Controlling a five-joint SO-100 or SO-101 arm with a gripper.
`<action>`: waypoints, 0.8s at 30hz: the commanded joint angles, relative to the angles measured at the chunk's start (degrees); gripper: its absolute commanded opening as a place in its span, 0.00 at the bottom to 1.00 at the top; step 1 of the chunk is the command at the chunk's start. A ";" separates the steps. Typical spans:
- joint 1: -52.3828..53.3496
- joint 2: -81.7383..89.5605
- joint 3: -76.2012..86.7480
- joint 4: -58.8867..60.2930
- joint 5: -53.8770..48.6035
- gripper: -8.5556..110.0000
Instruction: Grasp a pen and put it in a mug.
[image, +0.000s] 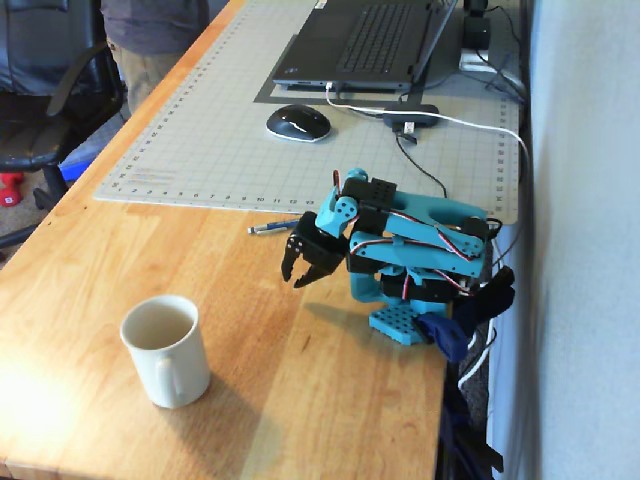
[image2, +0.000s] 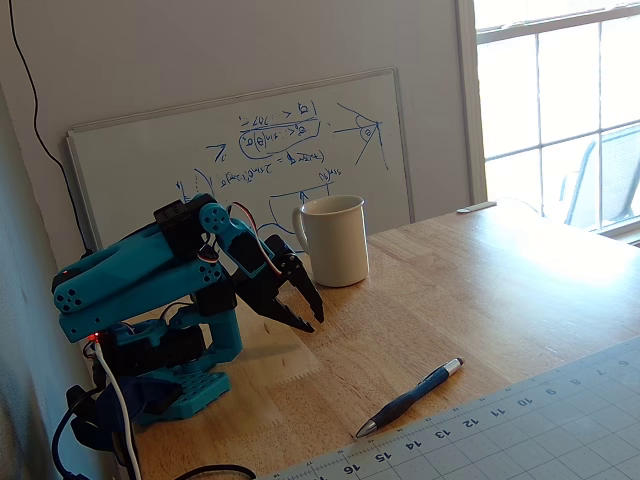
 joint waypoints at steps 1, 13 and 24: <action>-0.09 1.49 -0.35 -0.26 0.35 0.11; -0.09 1.49 -0.35 -0.26 0.35 0.11; 0.53 1.32 -1.05 -0.97 -0.44 0.11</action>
